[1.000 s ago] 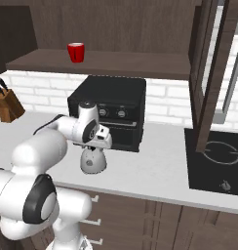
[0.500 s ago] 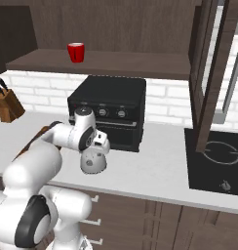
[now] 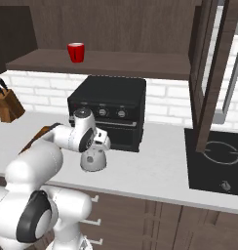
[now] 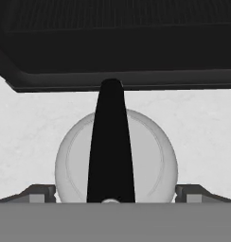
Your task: Pick the kettle from the counter and place it on the tray. Then pick the mug from the cabinet and place it on the tray. Then close the cabinet doors.
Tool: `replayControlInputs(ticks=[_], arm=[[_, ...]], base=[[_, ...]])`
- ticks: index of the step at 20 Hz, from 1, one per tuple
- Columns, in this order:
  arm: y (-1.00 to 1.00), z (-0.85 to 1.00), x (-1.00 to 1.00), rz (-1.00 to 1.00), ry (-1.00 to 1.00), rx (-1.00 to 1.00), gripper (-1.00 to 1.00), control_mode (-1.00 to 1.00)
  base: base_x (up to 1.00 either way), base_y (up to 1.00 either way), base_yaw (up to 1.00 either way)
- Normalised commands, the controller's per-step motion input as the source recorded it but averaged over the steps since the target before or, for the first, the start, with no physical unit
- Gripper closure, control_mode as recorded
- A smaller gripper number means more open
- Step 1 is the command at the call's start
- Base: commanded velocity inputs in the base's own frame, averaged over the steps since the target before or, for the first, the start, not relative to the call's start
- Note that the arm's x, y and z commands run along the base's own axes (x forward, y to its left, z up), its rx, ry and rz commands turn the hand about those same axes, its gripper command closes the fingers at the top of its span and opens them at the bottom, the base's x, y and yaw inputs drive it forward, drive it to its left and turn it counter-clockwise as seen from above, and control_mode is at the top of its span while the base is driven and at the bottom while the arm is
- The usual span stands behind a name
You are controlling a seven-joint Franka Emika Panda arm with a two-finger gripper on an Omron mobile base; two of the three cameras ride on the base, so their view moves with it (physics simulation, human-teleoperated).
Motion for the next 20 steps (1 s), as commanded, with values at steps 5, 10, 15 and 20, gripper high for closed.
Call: replayControlInputs(ticks=[5, 10, 15, 20], arm=[[-0.01, 0.02, -0.19, 0.00, -0.12, 0.00, -1.00, -1.00], [0.03, 0.04, -0.03, 0.00, -0.09, 0.00, -1.00, -1.00], [0.12, -0.02, 0.04, 0.00, -0.07, 0.00, -1.00, -1.00], [0.03, -0.09, -0.03, 0.00, -0.01, 0.00, 1.00, -1.00]], base=[[0.00, 0.00, 0.00], [0.00, 0.00, 0.00], [0.00, 0.00, 0.00], [0.00, 0.00, 0.00]])
